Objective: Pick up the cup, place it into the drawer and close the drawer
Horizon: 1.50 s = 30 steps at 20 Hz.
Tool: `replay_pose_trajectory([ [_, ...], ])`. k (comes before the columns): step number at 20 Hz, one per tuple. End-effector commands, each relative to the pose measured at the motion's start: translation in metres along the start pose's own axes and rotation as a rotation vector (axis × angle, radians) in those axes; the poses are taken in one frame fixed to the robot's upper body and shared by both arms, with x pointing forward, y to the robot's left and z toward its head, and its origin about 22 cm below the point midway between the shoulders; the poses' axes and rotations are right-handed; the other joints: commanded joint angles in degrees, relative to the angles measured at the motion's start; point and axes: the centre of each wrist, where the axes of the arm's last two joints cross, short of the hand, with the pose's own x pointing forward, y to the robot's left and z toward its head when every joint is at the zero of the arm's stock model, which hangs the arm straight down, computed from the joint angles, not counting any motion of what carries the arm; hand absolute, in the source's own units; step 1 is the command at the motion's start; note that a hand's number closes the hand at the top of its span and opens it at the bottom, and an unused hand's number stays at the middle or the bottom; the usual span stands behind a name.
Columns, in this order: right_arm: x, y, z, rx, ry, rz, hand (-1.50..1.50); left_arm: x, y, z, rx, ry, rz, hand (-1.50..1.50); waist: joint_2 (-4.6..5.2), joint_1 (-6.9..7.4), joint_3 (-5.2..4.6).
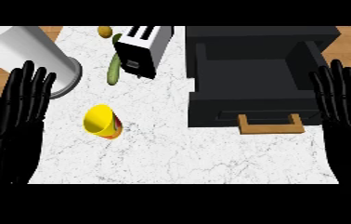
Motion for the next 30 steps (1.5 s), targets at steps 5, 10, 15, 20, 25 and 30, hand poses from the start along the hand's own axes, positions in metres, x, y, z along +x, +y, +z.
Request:
replay_pose_trajectory([
  [5, 0.012, -0.002, -0.003, -0.017, -0.045, -0.048, -1.5, -0.003, 0.048, -0.008, -0.151, -0.052, 0.108, -1.5, 2.07, 0.67, -0.89],
  [10, -0.017, 0.009, -0.026, 0.126, 0.107, -0.057, -1.5, -0.042, 0.028, -0.003, -0.041, 0.198, 0.322, -1.5, 2.36, 1.24, -0.89],
  [15, -0.028, -0.001, -0.014, 0.131, 0.121, -0.076, -1.5, -0.063, 0.072, -0.002, -0.026, 0.227, 0.313, -1.5, 2.11, 0.64, -0.85],
  [20, -0.023, 0.007, -0.052, 0.136, 0.107, -0.053, -1.5, -0.098, 0.066, -0.006, -0.011, 0.3, 0.282, -1.5, 2.16, 0.66, -0.86],
  [25, -0.023, -0.001, -0.057, 0.135, 0.086, -0.049, -1.5, -0.13, 0.08, 0.006, 0.027, 0.357, 0.237, -1.5, 2.15, 0.62, -0.86],
  [30, -0.029, -0.002, -0.045, 0.126, 0.066, -0.052, -1.5, -0.164, 0.08, 0.041, 0.031, 0.388, 0.195, -1.5, 2.12, 0.59, -0.86],
])
